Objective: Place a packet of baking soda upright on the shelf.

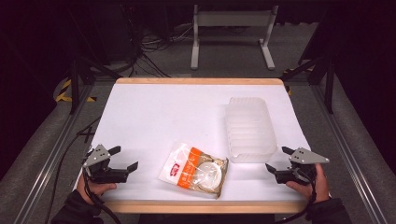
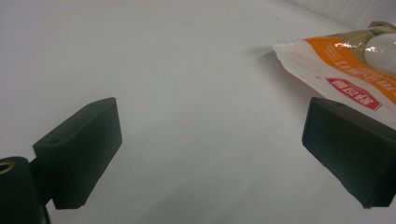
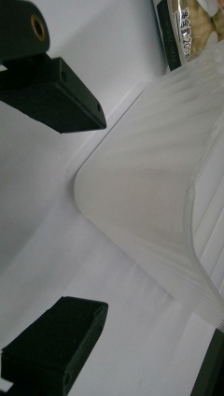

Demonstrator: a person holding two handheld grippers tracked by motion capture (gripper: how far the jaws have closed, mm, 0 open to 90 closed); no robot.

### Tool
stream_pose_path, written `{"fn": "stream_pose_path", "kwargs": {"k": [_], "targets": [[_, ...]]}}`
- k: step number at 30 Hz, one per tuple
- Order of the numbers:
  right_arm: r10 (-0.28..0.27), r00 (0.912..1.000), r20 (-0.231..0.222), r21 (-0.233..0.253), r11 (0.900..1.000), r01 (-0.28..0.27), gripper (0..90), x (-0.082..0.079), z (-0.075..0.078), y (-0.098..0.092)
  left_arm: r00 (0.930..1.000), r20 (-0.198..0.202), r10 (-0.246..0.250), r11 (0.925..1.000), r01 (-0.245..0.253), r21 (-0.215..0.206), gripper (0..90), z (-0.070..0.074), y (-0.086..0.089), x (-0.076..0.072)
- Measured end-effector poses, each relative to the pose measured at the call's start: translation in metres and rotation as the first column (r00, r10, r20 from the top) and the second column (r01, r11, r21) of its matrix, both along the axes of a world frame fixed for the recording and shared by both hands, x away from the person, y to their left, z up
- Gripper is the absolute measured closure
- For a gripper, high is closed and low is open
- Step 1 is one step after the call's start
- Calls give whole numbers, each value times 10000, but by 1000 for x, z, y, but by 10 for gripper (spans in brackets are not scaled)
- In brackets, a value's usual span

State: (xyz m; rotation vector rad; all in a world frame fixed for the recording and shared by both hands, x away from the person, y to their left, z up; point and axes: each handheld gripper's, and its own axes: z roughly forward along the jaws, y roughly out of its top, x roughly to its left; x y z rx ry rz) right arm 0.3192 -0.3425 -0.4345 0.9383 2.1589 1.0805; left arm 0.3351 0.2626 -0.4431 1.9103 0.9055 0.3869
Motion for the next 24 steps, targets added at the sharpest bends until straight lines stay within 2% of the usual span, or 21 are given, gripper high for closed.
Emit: {"fn": "stream_pose_path", "kwargs": {"k": [1,3,5,8,9,10,13,15,18,20,24], "targets": [[-10,10000,-3,7,10000,10,114,0,0,0,9996,-261,-70,9999,73,142,116,0,-2,1],[-26,10000,-23,46,10000,26,115,0,0,0,9959,-817,-383,9988,408,287,132,-2,-5,2],[-26,10000,-37,36,10000,26,115,0,0,0,9934,-1024,-520,9983,546,223,195,-2,-8,1],[18,10000,-29,-32,10000,-19,114,1,0,2,9891,-1213,-831,9964,843,40,245,-2,-12,0],[56,10000,-32,-62,10000,-56,115,1,1,2,9891,-1213,-831,9964,843,40,241,-2,-12,0],[67,10000,-45,-70,10000,-67,114,1,0,3,9852,-1442,-929,9957,924,-102,229,-2,-16,0],[87,9999,-59,-113,9999,-88,115,0,0,4,9824,-1570,-1013,9948,989,-230,229,-1,-21,0],[74,9999,-74,-125,9999,-75,115,0,-1,4,9775,-1810,-1081,9941,1046,-290,230,-2,-30,2],[90,9999,-91,-85,9999,-91,115,1,-1,4,9636,-2177,-1549,9879,1499,-396,222,-6,-43,4],[81,9998,-173,-113,9999,-83,115,2,-2,4,9509,-2432,-1913,9812,1788,-727,217,-8,-52,6],[132,9998,-172,-189,9997,-136,116,2,-2,5,9376,-2733,-2150,9754,1923,-1075,229,-8,-59,10]]}}
